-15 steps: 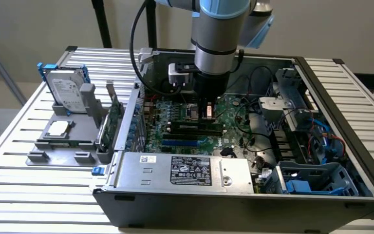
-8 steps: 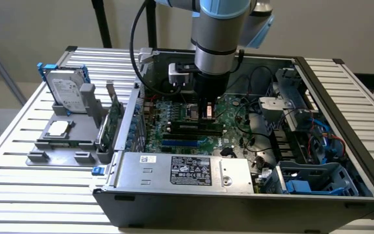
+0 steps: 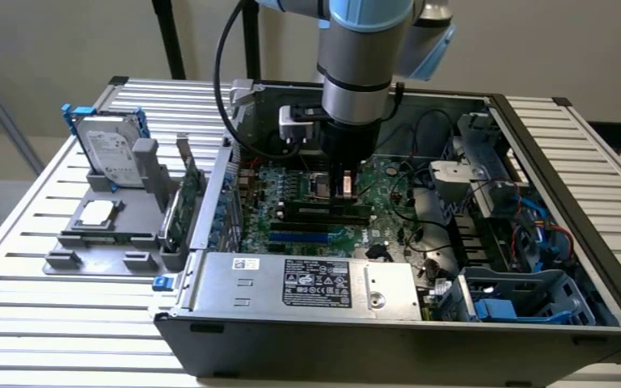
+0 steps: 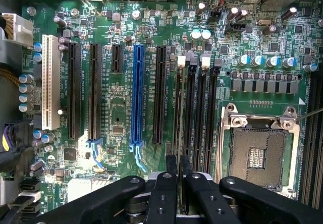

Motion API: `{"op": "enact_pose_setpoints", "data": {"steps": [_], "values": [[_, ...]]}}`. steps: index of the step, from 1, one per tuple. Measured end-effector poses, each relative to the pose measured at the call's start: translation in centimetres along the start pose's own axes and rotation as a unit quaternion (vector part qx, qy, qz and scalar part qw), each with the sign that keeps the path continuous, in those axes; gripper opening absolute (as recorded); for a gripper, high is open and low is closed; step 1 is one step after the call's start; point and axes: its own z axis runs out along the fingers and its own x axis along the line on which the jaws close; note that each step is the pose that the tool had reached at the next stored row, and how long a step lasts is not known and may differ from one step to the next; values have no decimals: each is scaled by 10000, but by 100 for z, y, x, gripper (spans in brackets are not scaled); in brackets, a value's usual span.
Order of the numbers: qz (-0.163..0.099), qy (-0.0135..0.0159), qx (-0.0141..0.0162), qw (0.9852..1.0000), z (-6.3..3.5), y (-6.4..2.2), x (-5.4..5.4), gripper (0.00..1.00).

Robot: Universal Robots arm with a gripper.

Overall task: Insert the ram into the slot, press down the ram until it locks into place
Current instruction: 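Insert the ram into the slot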

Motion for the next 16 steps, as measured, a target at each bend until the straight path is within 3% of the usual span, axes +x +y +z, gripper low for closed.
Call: {"op": "enact_pose_setpoints", "data": {"steps": [3,9,16], "values": [[2,0,27,10000,2,25,0,14],[3,1,54,10000,12,30,0,14],[2,1,55,10000,20,38,-2,14]]}}
